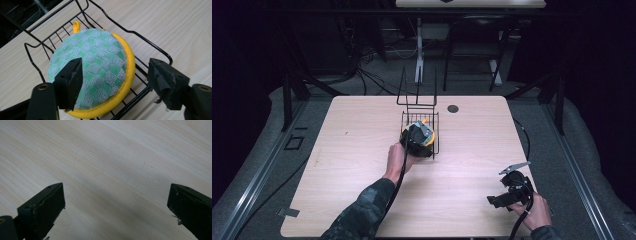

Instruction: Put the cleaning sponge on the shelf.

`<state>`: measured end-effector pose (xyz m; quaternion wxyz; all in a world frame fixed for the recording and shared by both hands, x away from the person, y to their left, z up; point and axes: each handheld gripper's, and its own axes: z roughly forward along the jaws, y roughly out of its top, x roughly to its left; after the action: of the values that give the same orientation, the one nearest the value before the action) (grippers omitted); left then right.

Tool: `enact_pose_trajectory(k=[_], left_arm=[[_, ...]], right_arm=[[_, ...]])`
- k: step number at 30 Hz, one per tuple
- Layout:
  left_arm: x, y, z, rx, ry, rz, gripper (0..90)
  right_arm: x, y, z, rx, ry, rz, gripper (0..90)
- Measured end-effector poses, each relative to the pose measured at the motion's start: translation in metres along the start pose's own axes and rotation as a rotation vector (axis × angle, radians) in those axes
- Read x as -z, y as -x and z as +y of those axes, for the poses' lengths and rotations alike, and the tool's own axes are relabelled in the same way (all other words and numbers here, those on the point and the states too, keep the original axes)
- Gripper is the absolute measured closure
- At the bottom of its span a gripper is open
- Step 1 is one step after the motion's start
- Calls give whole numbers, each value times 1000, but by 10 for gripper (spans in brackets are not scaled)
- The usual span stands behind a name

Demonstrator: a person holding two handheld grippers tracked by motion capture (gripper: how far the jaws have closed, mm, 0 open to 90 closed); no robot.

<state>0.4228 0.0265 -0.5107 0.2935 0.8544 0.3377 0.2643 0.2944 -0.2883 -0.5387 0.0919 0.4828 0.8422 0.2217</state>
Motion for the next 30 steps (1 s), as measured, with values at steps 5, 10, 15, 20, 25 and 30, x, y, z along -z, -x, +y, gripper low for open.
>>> enact_pose_trajectory(k=[5,10,15,20,25,30], left_arm=[[13,-2,-1,13,7,1,188],[28,-5,-4,14,4,1,147],[50,-10,-11,11,12,12,108],[72,-20,-23,11,9,35,68],[94,-29,-37,49,18,40,44],[116,-40,-54,73,2,41,24]], right_arm=[[0,0,0,-7,-8,2,8],[0,0,-1,-10,1,3,8],[1,0,-1,-10,-3,1,8],[1,0,-2,-9,-6,1,8],[1,-1,-2,-11,-6,5,8],[1,-1,-2,-17,-4,3,8]])
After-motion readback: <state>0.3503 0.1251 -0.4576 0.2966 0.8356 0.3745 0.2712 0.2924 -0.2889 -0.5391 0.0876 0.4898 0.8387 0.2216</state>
